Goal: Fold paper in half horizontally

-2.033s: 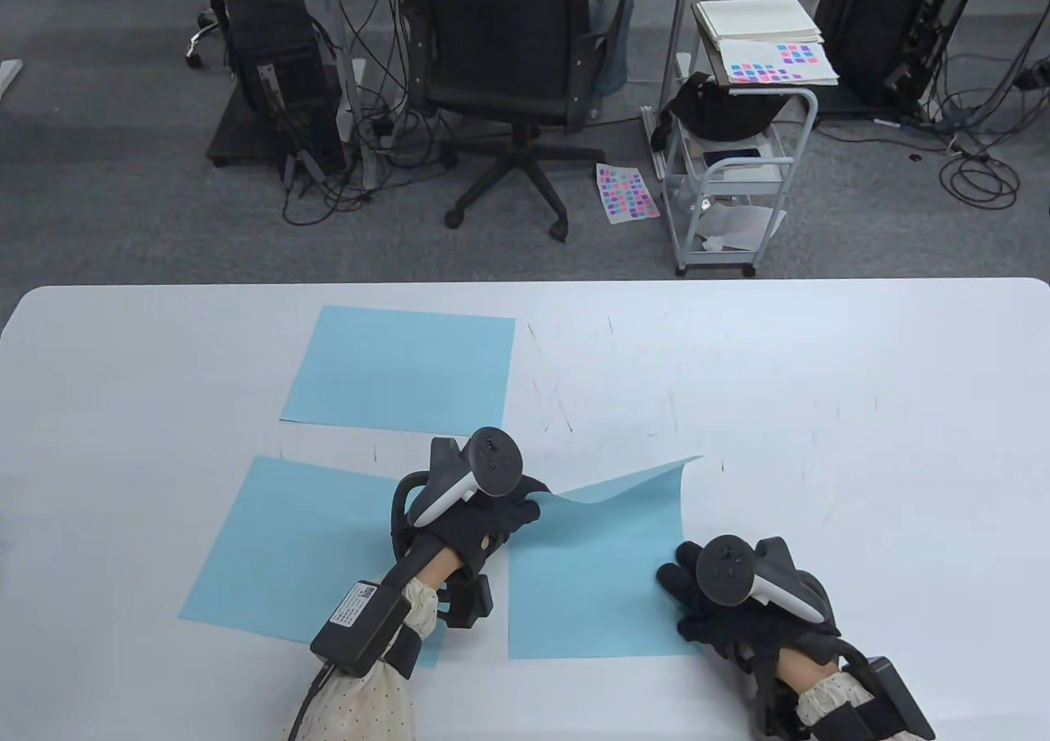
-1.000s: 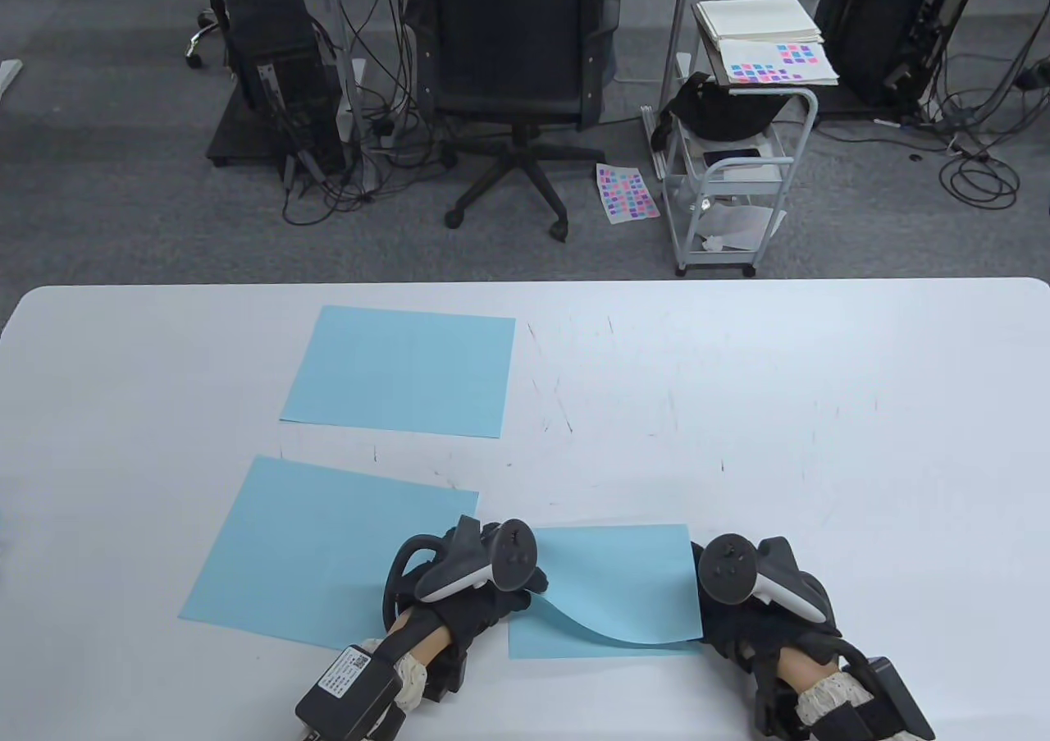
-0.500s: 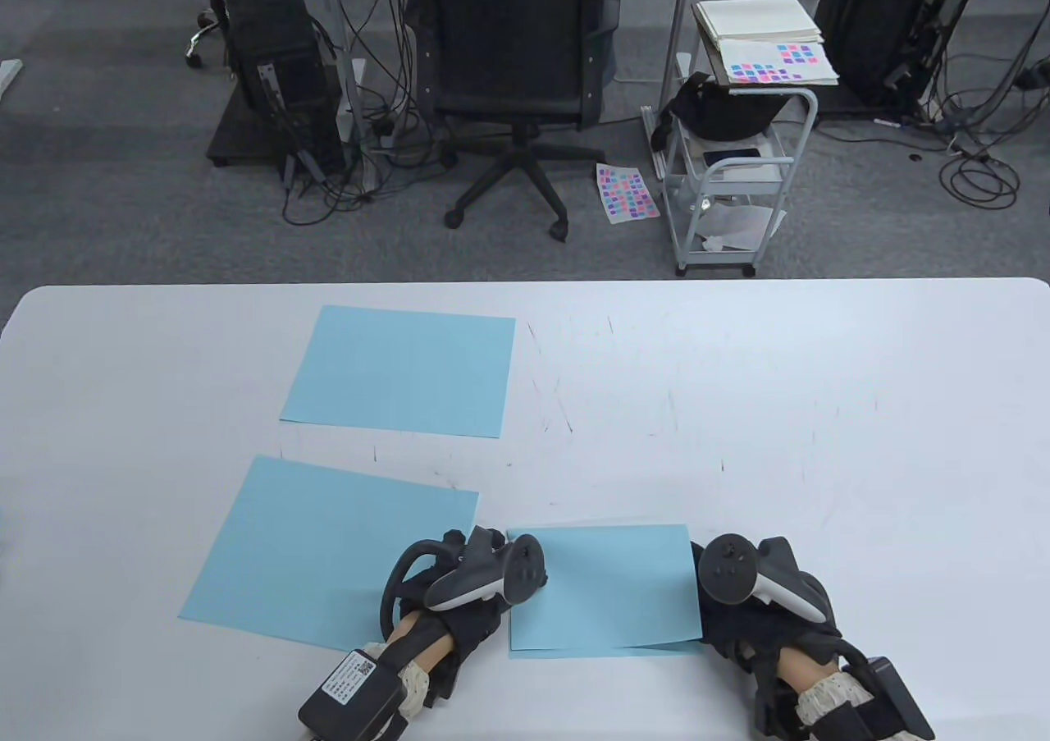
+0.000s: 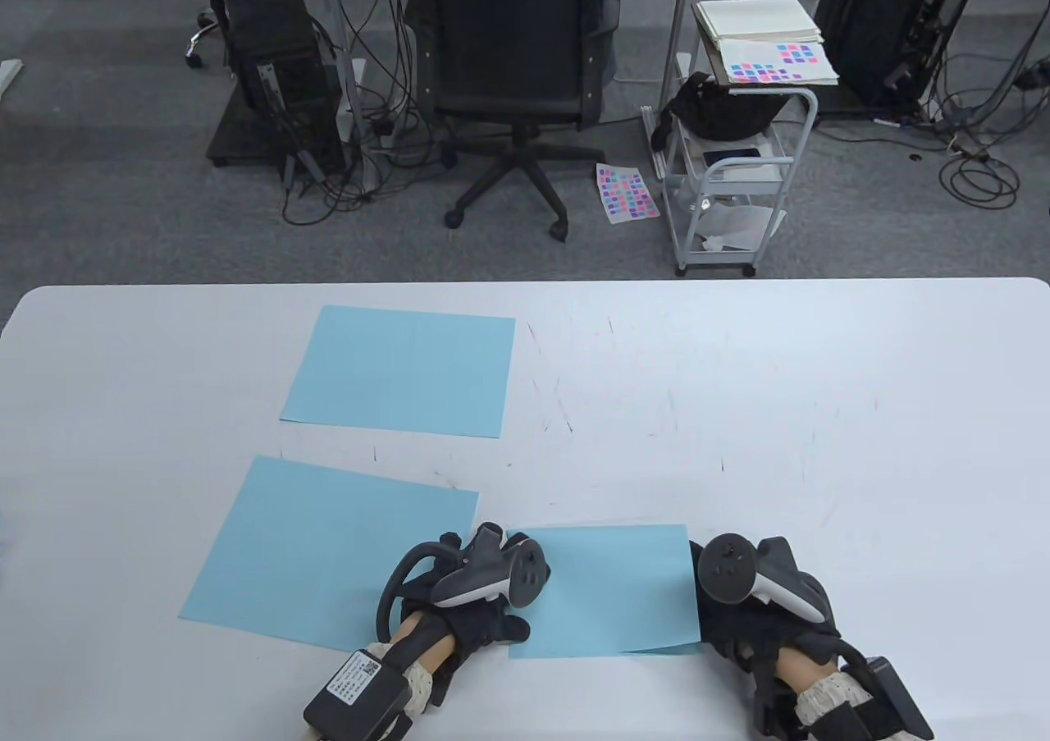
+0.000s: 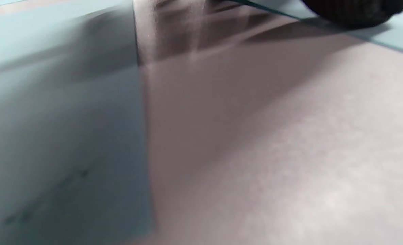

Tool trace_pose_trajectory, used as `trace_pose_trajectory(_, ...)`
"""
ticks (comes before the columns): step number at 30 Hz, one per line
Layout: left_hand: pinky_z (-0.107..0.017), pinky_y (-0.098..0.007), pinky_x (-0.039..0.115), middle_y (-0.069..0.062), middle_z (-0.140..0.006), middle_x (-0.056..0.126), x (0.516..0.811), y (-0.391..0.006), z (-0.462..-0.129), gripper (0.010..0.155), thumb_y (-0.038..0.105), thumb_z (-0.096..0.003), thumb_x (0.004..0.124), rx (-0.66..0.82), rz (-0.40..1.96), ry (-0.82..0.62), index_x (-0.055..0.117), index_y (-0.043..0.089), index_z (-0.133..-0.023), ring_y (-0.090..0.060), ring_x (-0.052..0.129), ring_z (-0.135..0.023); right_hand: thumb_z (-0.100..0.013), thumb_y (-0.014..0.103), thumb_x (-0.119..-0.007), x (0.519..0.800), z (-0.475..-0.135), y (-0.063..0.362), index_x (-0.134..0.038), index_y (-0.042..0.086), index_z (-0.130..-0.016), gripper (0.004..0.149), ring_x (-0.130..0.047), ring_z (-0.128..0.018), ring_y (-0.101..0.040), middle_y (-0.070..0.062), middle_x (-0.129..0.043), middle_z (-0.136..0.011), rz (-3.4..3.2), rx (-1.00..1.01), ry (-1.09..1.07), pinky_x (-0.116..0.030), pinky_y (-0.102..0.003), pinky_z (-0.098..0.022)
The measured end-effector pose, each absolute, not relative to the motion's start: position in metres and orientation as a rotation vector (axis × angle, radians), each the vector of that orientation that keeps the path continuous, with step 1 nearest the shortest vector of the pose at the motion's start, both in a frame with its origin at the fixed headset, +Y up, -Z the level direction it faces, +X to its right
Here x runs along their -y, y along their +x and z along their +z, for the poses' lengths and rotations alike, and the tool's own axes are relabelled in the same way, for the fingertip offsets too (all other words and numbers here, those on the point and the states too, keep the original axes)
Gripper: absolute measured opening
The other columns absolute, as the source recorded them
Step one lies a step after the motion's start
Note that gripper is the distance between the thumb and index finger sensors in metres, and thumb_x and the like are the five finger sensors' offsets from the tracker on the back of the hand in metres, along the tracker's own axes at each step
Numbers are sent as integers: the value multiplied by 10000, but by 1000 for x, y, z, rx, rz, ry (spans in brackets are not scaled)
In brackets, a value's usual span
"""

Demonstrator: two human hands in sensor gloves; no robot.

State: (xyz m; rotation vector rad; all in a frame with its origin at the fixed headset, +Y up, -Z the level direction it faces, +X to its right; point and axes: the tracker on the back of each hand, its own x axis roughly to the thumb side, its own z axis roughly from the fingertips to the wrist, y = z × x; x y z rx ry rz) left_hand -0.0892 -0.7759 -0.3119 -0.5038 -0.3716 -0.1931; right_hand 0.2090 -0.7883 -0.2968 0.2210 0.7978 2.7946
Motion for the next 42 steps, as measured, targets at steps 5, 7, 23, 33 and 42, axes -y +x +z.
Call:
trace_pose_trajectory(5,-871,-560,368,288,-1152,245,776,-91,-311,742,624,-304,711,367,-184,-506,361,623,-960,-157,271,-1177,-466,422,-668,788,-297,209,-306,487,-1016,662,24,-1048,-233,206,-82,-1140,2788,-806,219,-78,-629,-737)
trace_pose_trajectory(7,-871,-561,365,283,-1156,243,776,-91,-310,744,628,-305,702,368,-184,-499,355,621,-963,-160,272,-1178,-475,411,-669,787,-299,210,-329,486,-1019,646,7,-1054,-236,190,-97,-1146,2785,-777,203,-83,-631,-739)
trace_pose_trajectory(23,-870,-559,368,269,-1161,236,778,-92,-309,749,621,-310,692,351,-157,-497,344,616,-973,-171,275,-1178,-496,333,-670,710,-322,174,-460,314,-1060,602,-193,-1082,-313,37,-303,-1186,2869,-383,171,-164,-663,-739)
trace_pose_trajectory(33,-869,-564,361,242,-1171,221,779,-91,-309,758,622,-318,686,357,-162,-499,329,604,-988,-182,256,-1176,-495,350,-665,753,-322,86,-448,334,-1059,604,-179,-1085,-289,55,-310,-1187,2857,-579,468,-147,-660,-735)
trace_pose_trajectory(42,-869,-565,354,232,-1175,211,779,-91,-309,764,626,-325,677,358,-152,-503,313,598,-997,-187,247,-1176,-497,364,-666,776,-324,84,-441,338,-1061,608,-167,-1085,-253,75,-300,-1183,2913,-654,460,-153,-642,-742)
